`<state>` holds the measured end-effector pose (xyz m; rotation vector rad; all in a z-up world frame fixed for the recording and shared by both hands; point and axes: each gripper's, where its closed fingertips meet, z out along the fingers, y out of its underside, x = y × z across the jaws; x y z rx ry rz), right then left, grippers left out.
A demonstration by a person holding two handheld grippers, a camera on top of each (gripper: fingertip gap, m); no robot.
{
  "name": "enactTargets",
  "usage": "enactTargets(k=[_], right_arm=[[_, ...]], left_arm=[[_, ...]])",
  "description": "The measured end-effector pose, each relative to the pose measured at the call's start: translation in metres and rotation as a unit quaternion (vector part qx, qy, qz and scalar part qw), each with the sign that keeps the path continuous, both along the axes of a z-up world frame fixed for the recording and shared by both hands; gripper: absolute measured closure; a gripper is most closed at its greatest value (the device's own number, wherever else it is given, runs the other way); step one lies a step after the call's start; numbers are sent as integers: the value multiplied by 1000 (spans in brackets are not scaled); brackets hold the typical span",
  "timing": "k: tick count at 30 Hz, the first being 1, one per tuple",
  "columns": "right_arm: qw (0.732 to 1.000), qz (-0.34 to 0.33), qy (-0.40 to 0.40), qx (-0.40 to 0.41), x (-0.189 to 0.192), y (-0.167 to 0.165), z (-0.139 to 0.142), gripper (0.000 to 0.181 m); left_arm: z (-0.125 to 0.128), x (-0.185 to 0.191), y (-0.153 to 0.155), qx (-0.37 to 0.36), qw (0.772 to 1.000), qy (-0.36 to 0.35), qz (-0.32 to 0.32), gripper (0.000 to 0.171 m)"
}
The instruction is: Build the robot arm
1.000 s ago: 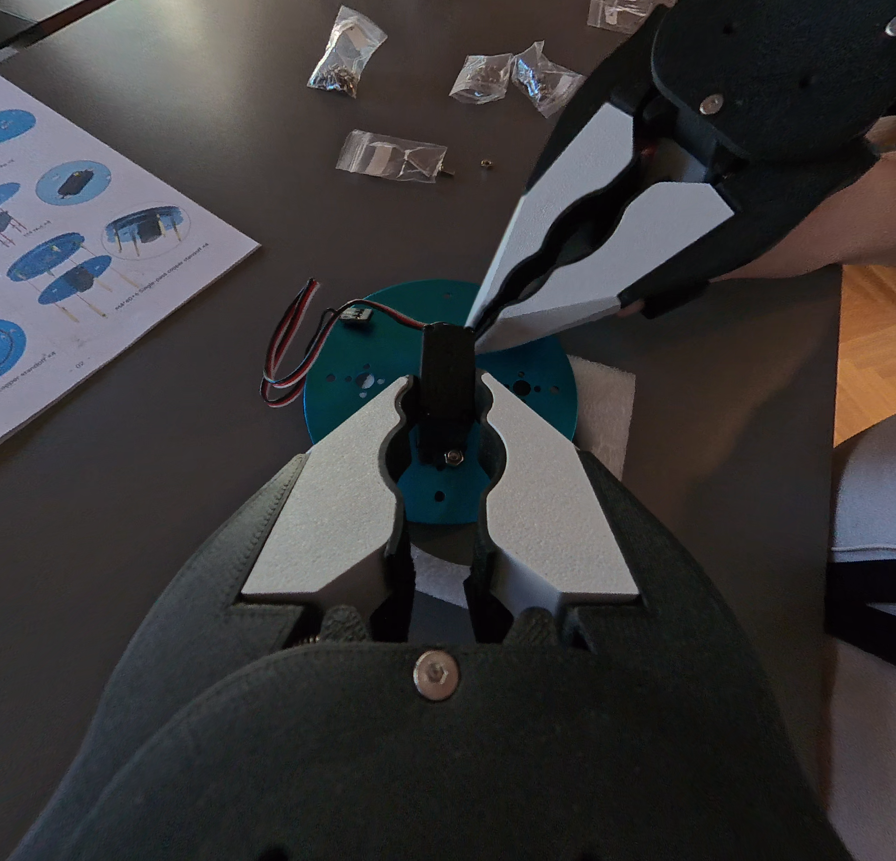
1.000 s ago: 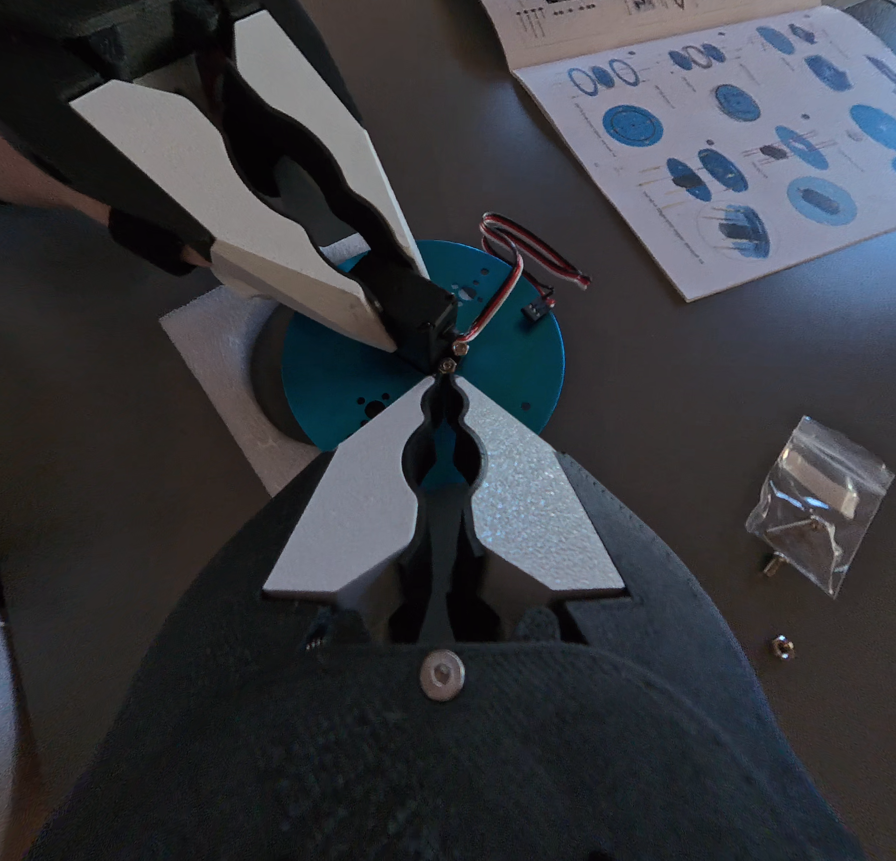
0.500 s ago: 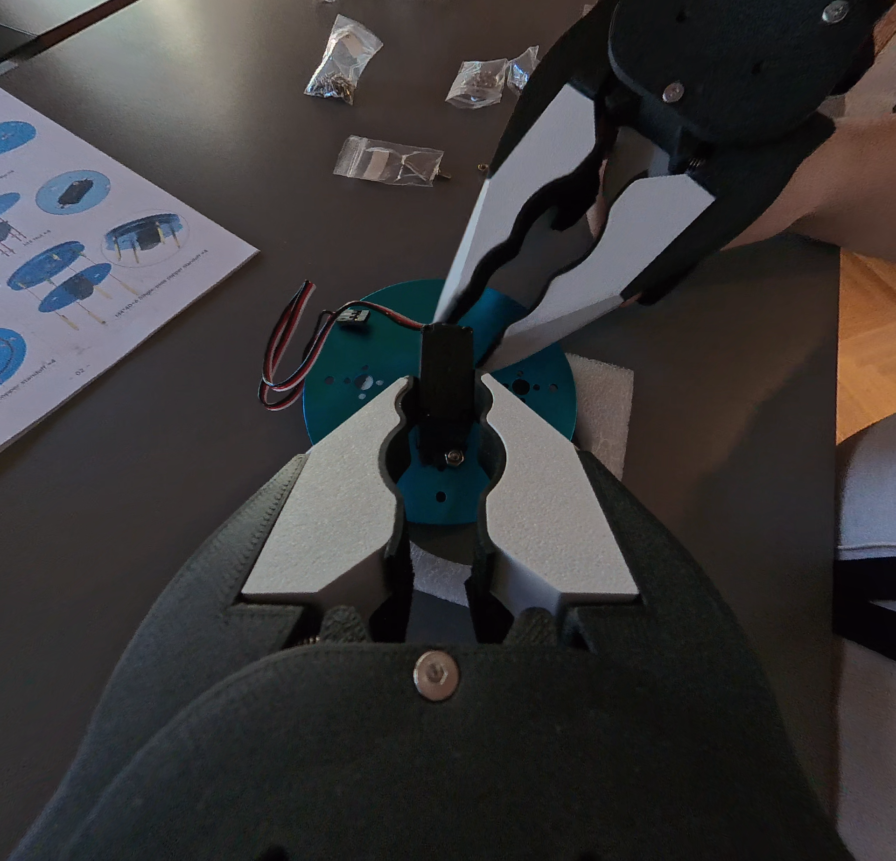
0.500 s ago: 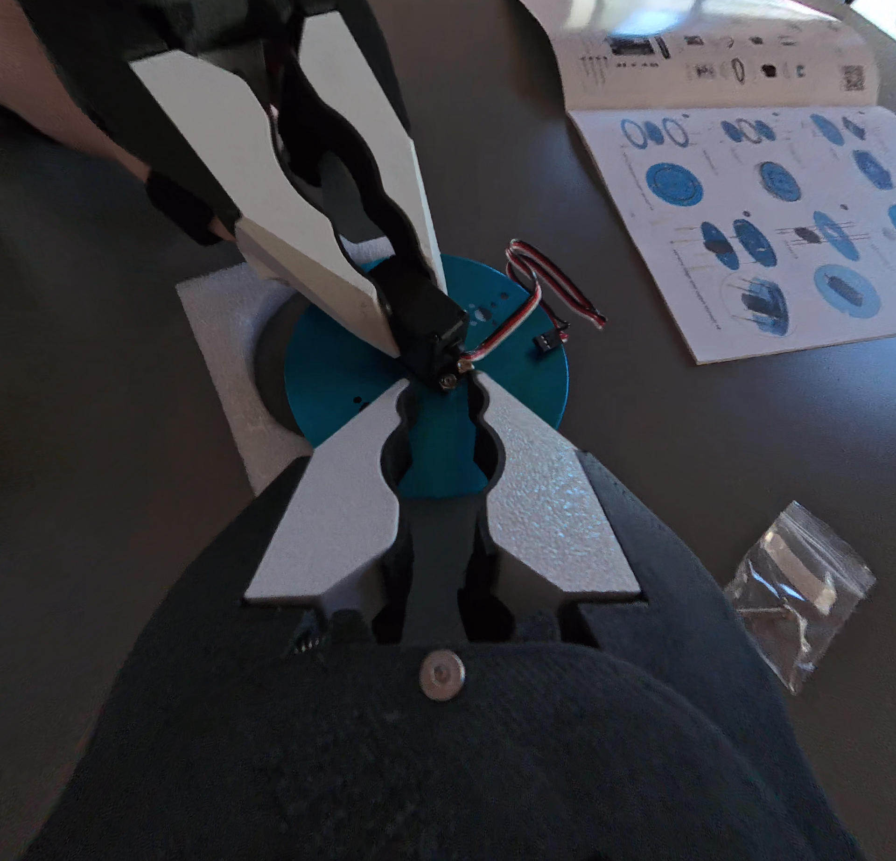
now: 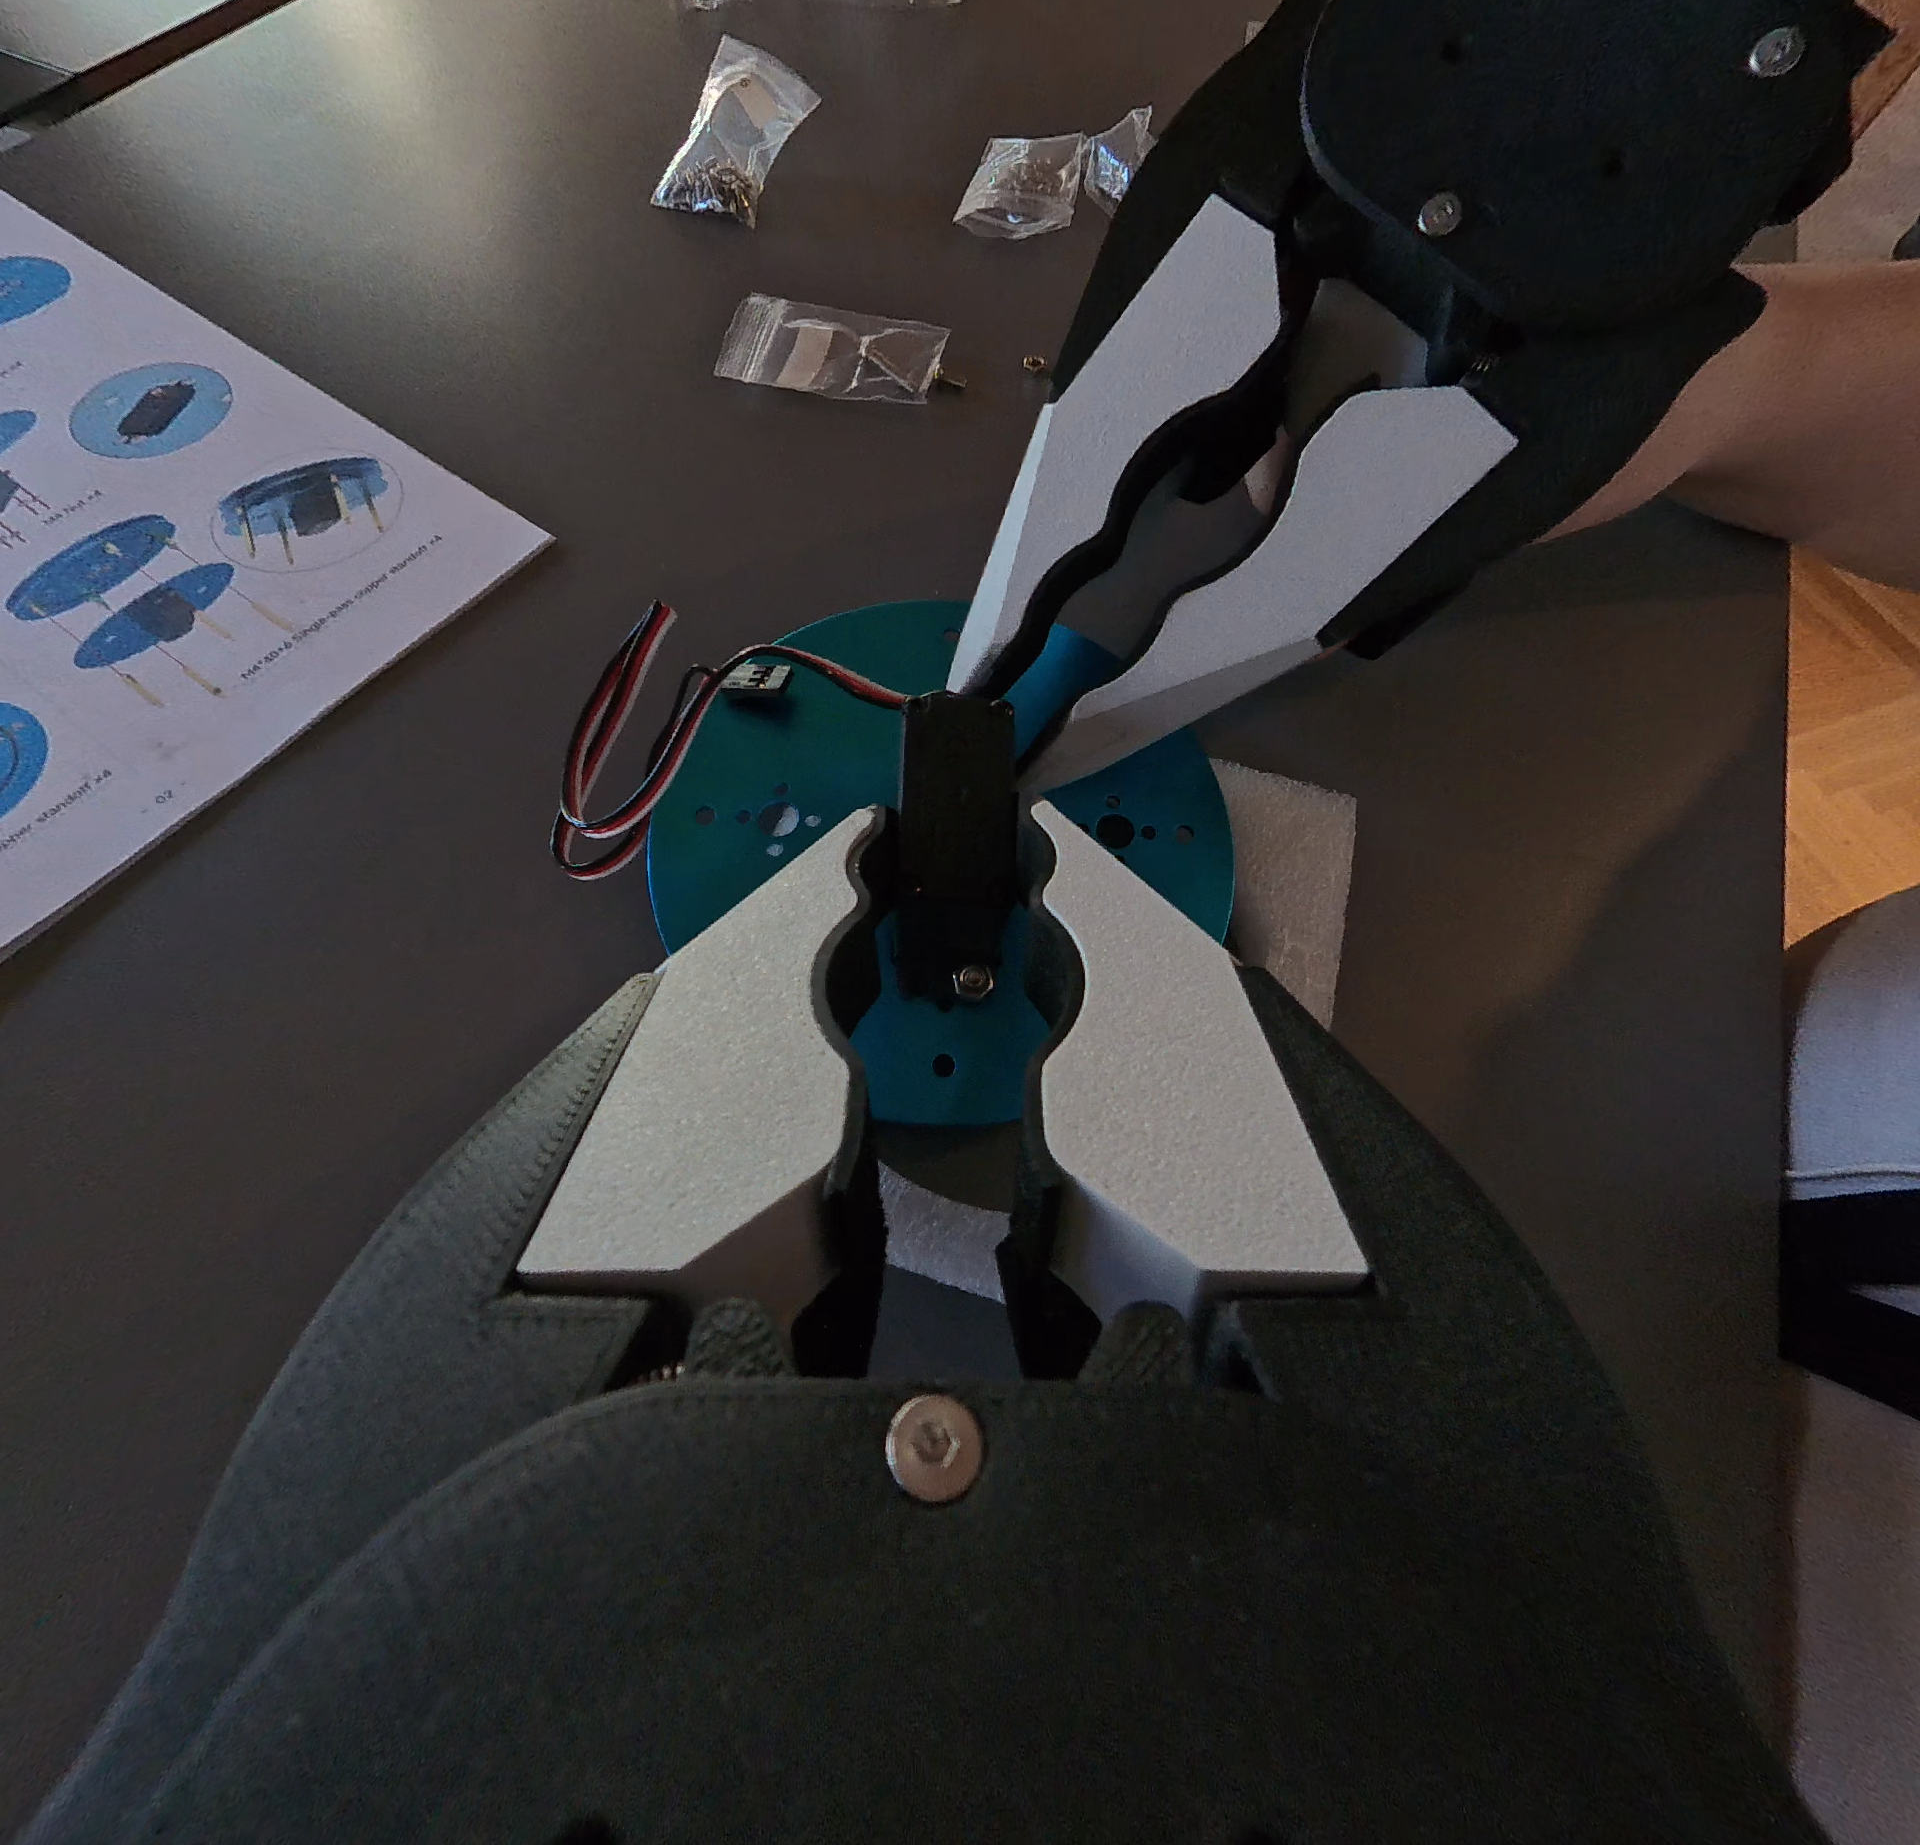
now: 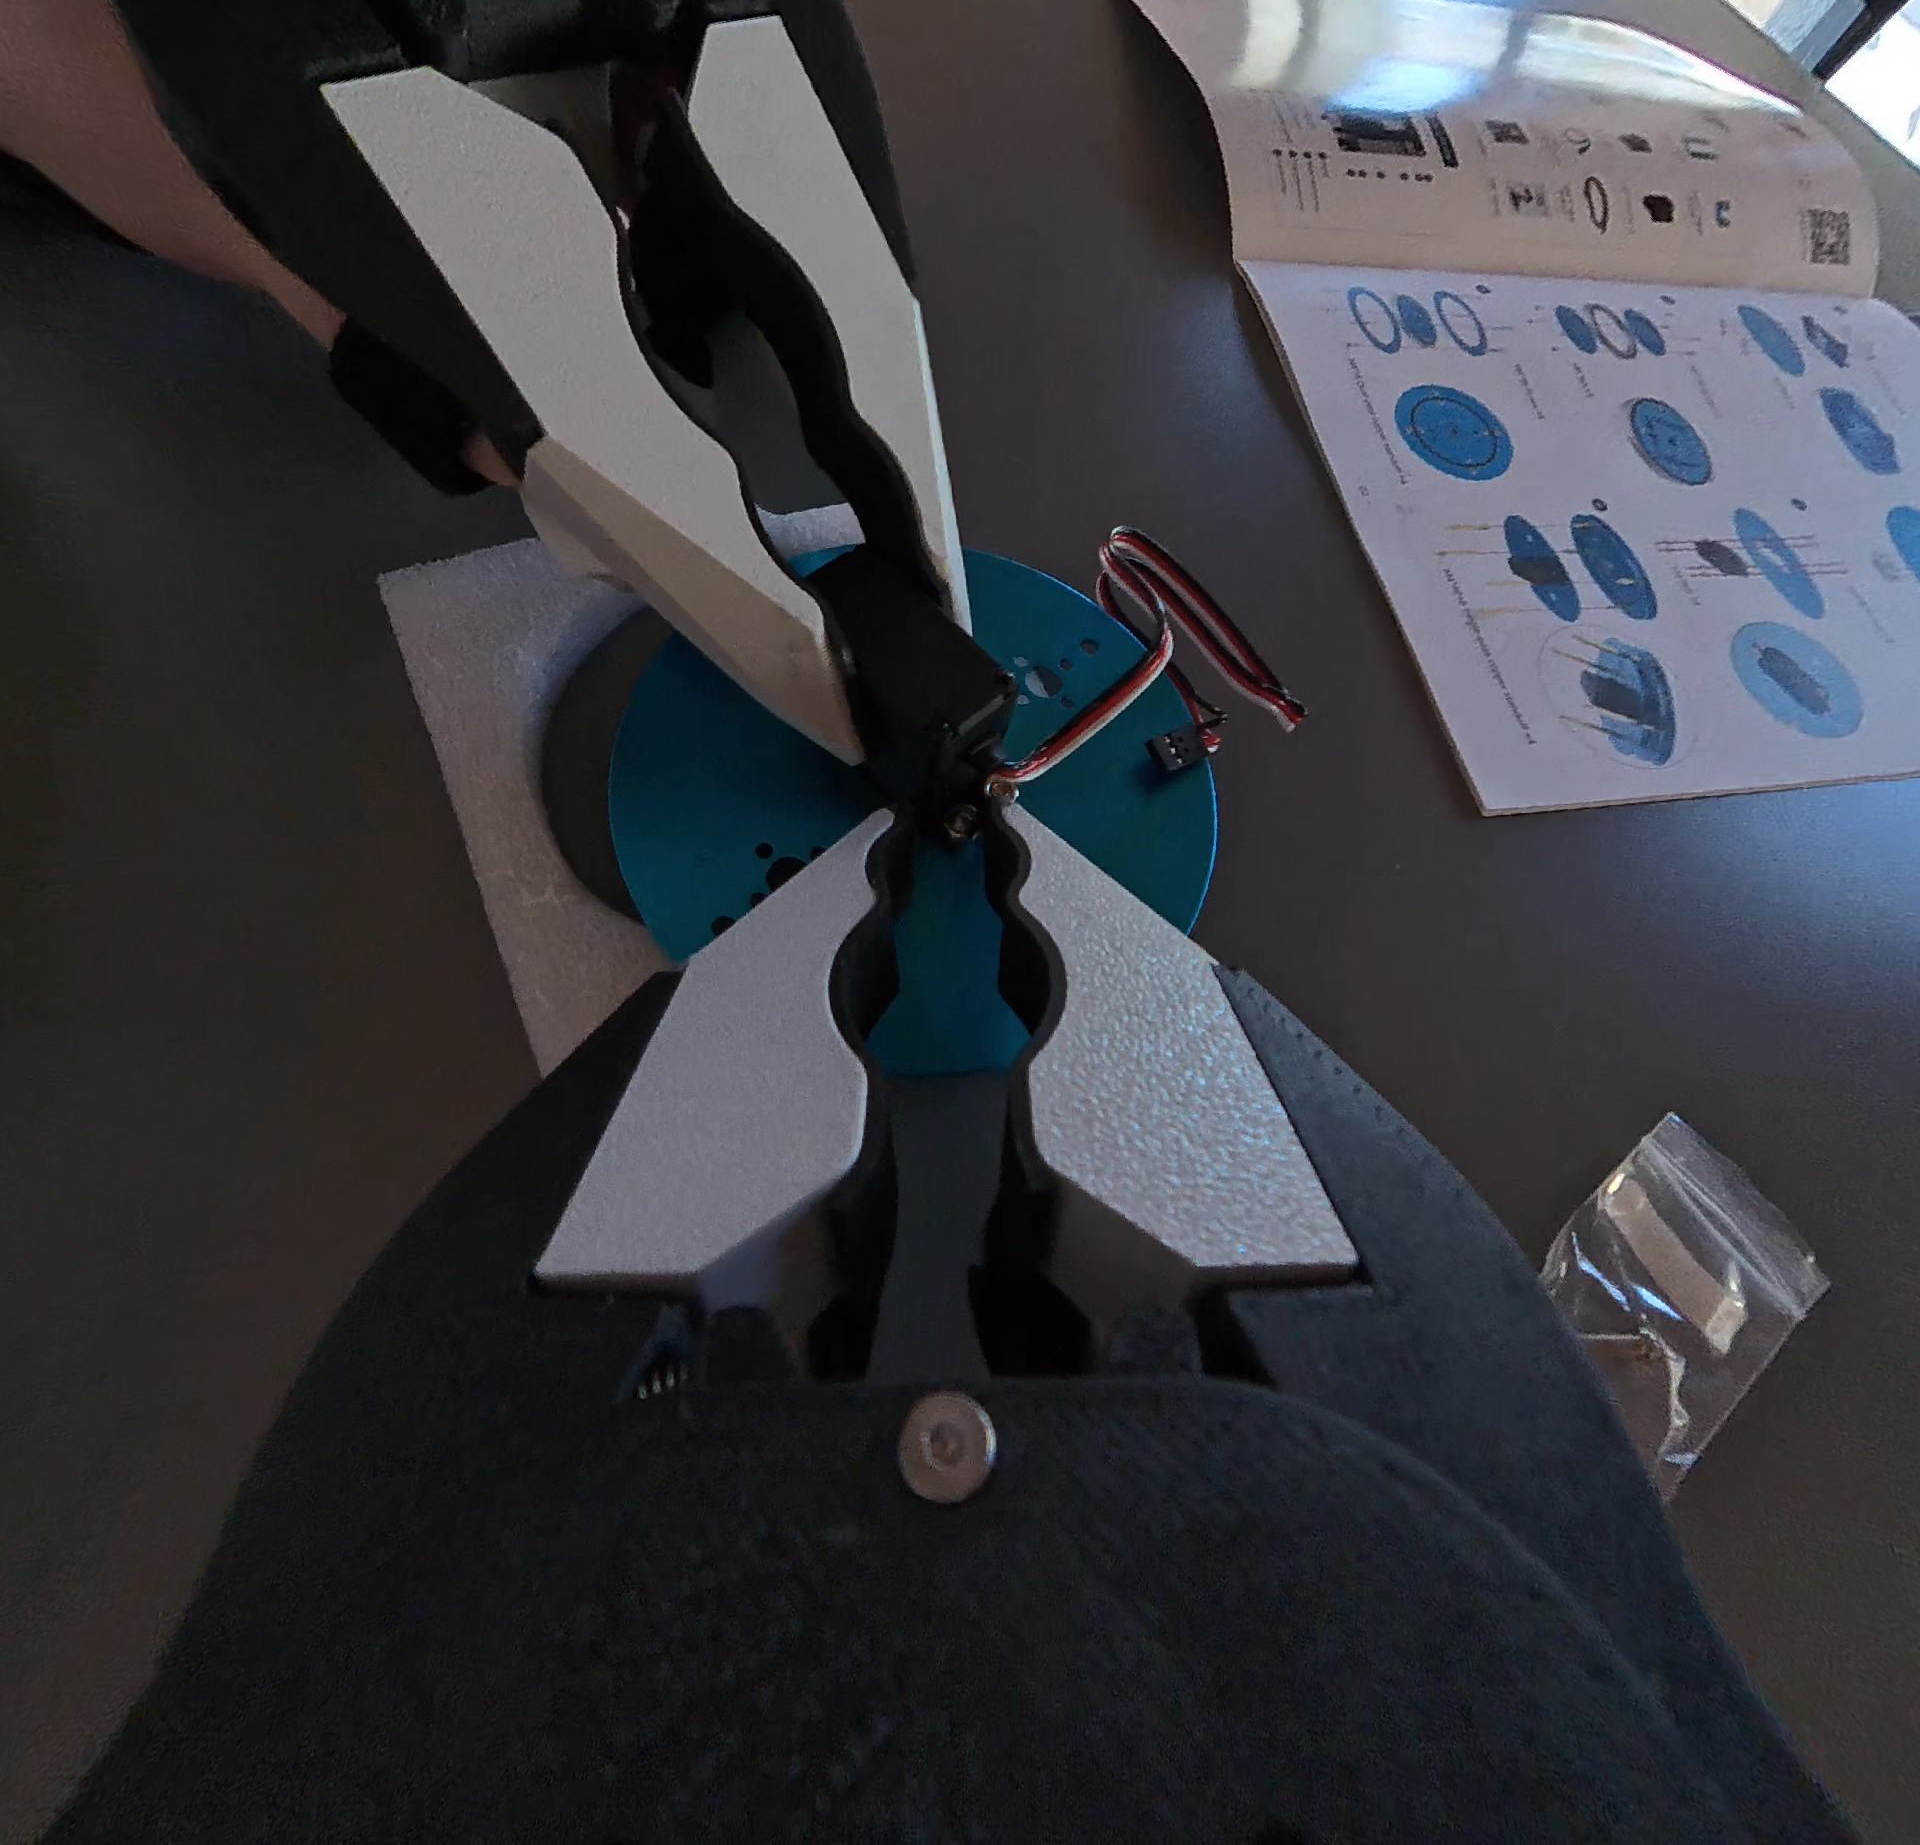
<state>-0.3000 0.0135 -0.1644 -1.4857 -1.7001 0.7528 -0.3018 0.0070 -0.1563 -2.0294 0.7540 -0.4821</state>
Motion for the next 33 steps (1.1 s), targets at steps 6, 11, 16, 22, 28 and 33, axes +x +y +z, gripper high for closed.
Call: enactTargets(k=[6,11,16,22,28,33], right_arm=[[1000,7,-1,20,0,0,0,168],[1000,8,-3,4,1,0,0,169],[1000,-5,-13,23,2,0,0,169],[998,-22,-22,54,3,0,0,169],[996,-41,-25,76,5,1,0,170],[996,-50,-23,70,9,2,0,179]], left_arm=[[0,0,0,0,1000,-3,-1,149],[0,0,0,-1,1000,-5,-1,149],[0,0,0,-1,1000,-4,0,149],[0,0,0,0,1000,-2,1,149],[0,0,0,0,1000,-2,2,149],[0,0,0,1,1000,-1,2,149]])
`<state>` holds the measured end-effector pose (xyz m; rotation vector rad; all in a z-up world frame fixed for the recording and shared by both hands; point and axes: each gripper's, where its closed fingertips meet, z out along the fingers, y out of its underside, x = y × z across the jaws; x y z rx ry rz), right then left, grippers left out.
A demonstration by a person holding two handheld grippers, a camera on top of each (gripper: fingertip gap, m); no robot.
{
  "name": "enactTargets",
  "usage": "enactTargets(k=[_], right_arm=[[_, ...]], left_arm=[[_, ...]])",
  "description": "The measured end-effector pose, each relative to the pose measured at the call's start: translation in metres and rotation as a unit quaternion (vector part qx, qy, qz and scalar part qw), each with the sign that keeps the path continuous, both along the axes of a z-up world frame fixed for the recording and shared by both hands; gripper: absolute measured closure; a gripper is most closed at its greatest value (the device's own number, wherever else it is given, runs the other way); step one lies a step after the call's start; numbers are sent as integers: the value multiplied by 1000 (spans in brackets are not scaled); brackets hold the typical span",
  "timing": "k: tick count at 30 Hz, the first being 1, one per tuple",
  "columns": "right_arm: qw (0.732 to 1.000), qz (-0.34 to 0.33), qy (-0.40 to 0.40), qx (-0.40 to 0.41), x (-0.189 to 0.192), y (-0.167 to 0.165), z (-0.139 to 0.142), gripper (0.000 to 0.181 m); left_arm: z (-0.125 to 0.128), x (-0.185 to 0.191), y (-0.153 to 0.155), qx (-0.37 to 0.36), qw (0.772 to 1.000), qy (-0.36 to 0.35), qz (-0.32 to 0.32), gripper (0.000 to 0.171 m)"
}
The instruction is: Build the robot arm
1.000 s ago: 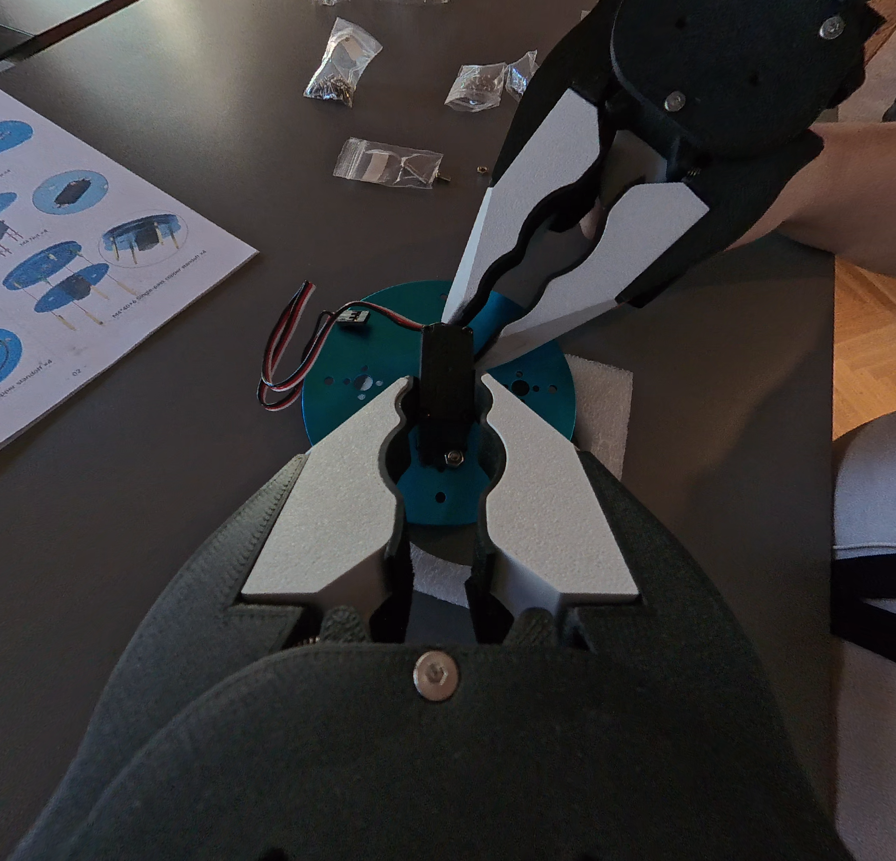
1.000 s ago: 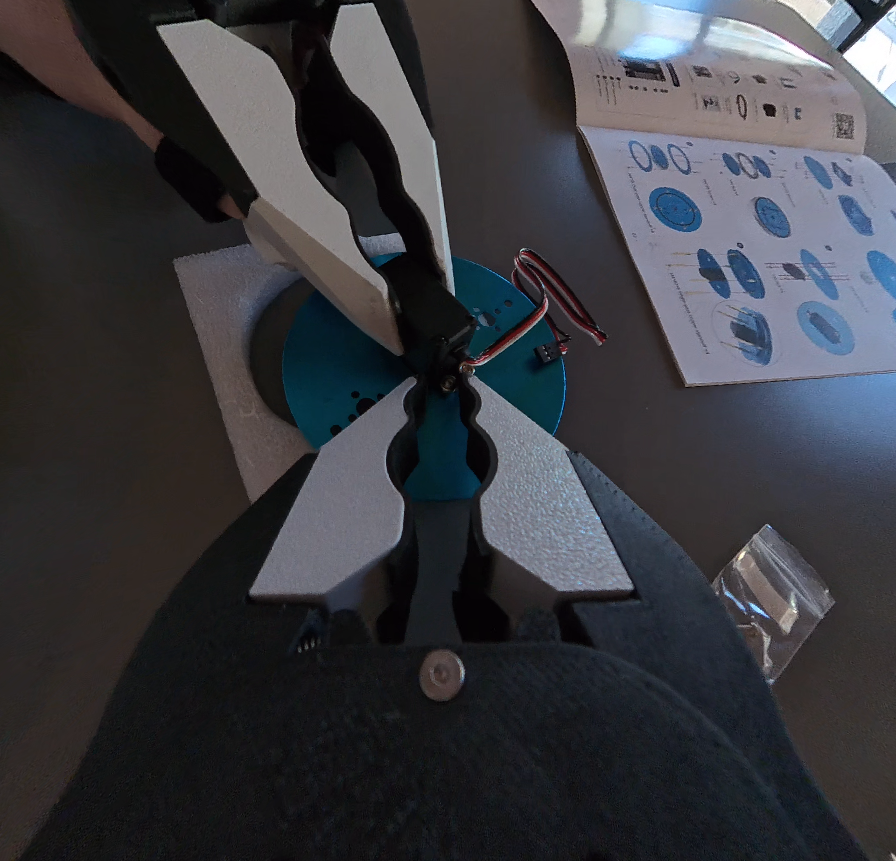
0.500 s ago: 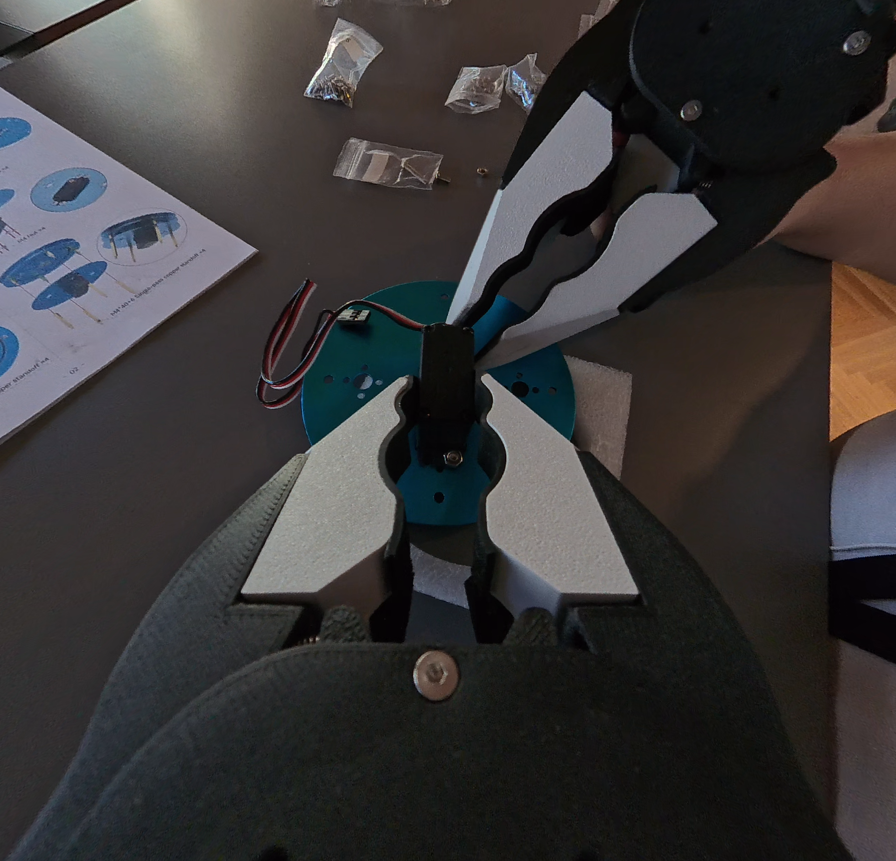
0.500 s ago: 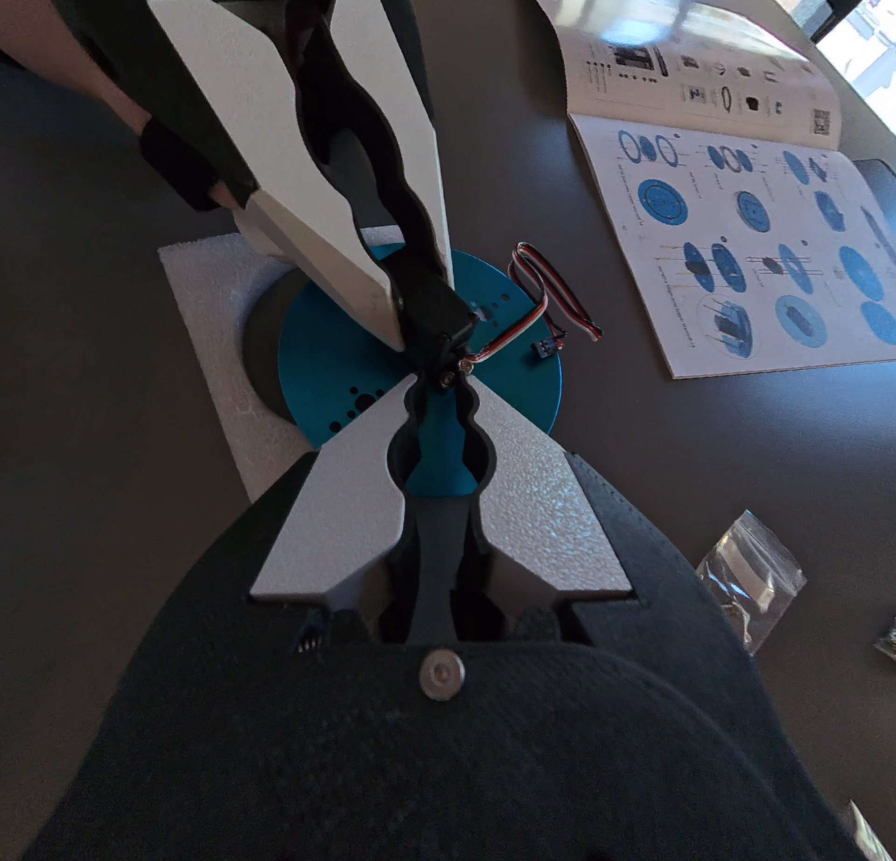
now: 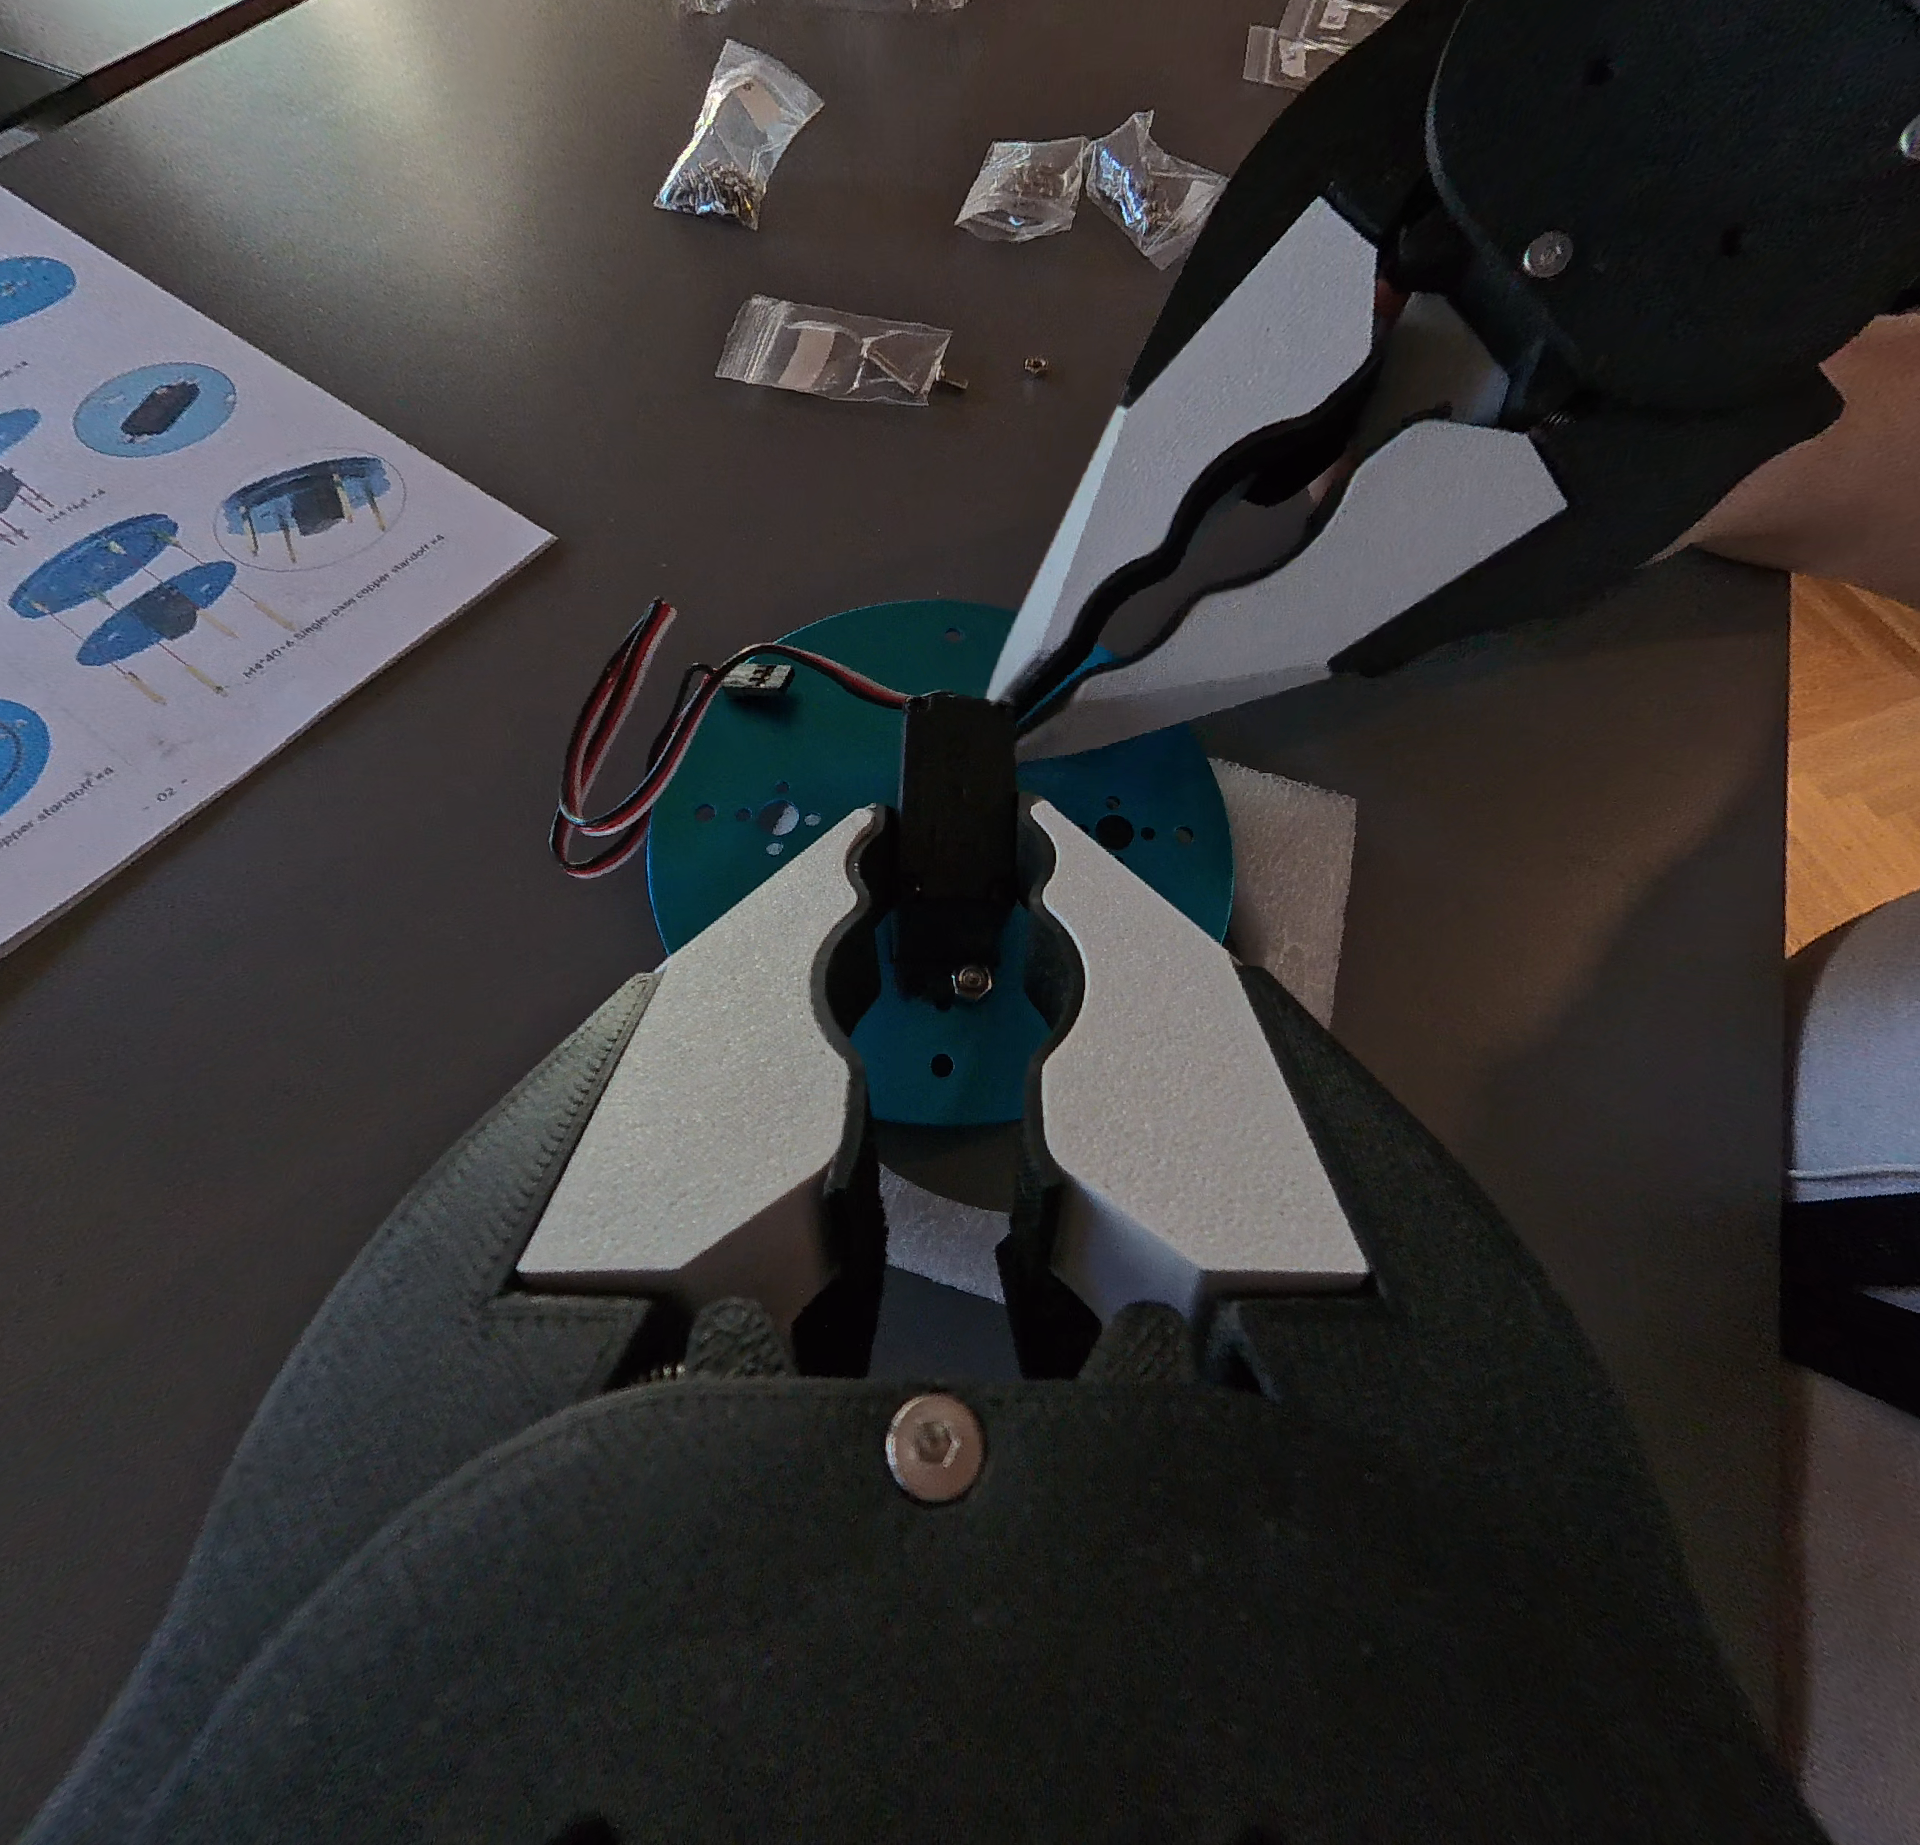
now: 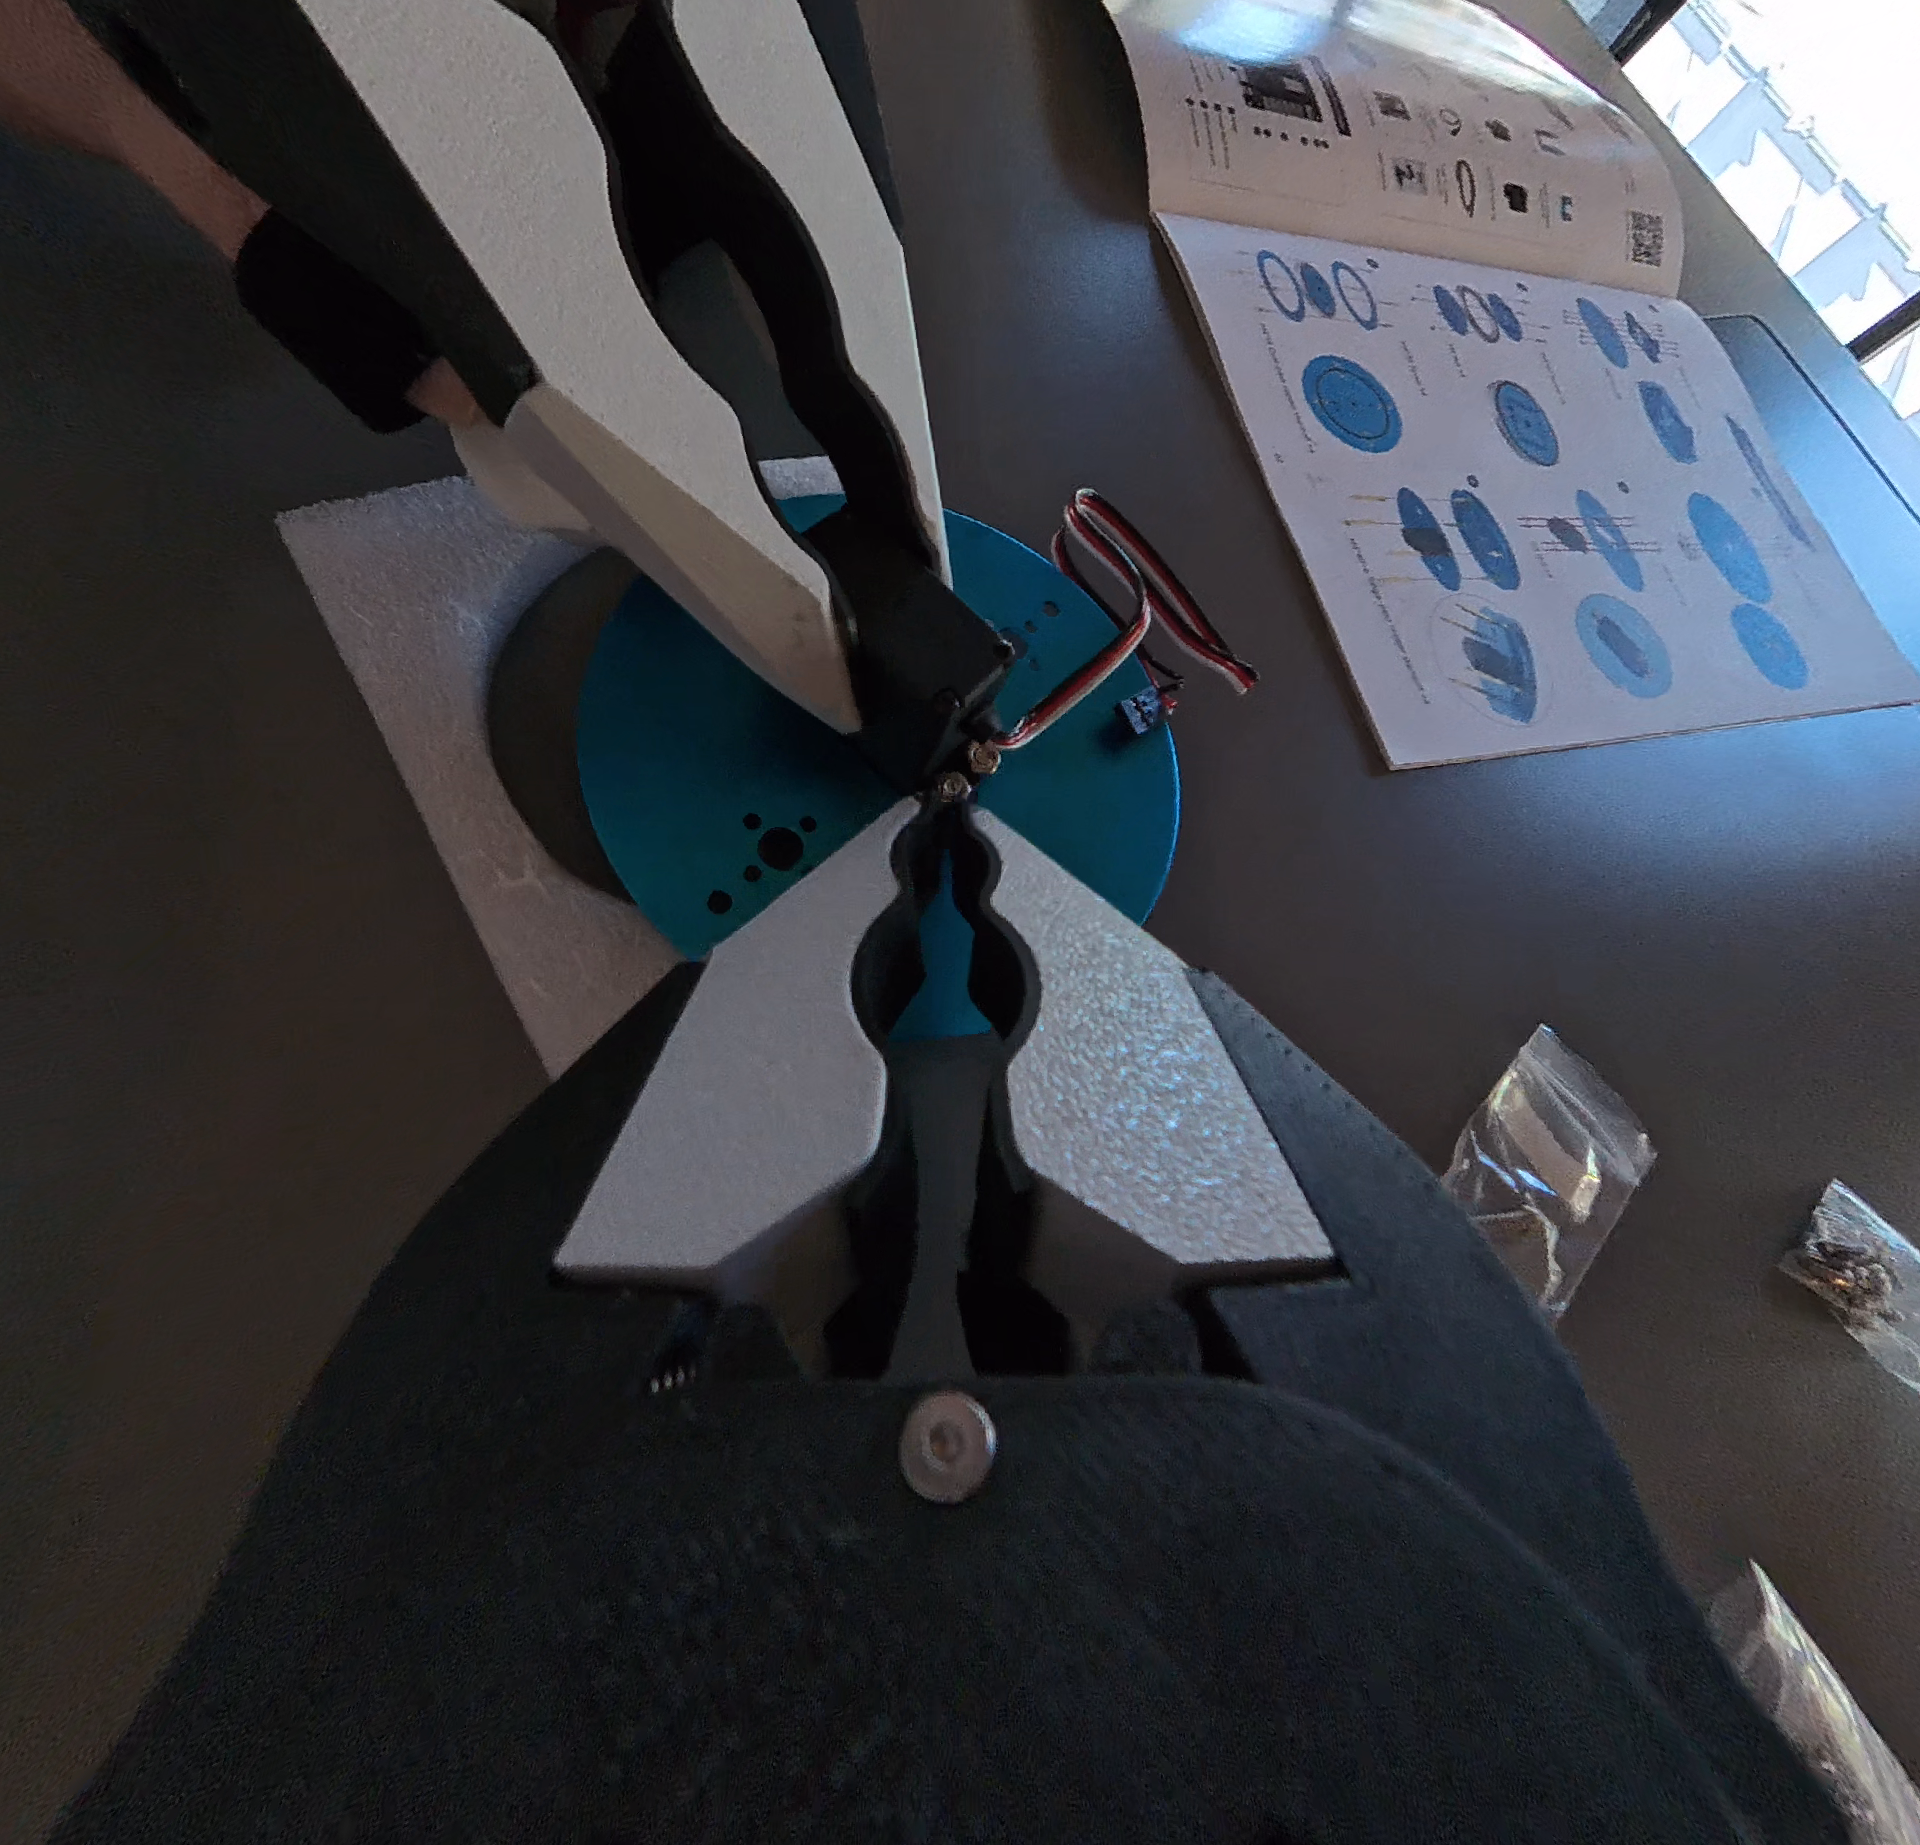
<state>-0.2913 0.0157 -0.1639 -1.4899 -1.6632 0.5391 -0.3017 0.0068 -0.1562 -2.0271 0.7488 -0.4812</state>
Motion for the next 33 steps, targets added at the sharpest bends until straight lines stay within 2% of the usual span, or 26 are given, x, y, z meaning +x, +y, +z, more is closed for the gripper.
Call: enactTargets(k=[5,7,11,16,21,24,33], right_arm=[[1000,8,21,6,-1,1,2,177],[999,0,35,-10,-2,5,4,158],[997,32,28,-61,-5,-2,2,171],[994,37,25,-100,-4,-1,0,171],[994,46,22,-93,-4,-2,0,172],[993,29,14,-115,-3,-2,-1,173],[1000,15,0,5,-1,1,-1,181]], left_arm=[[0,0,0,2,1000,0,-2,149],[0,0,0,2,1000,0,-2,149],[0,0,0,1,1000,-2,-3,149],[0,0,1,1,1000,-4,-3,149],[0,1,1,-1,1000,-6,-3,149],[0,1,0,-1,1000,-8,-3,149],[0,-1,2,3,1000,-3,5,149]])
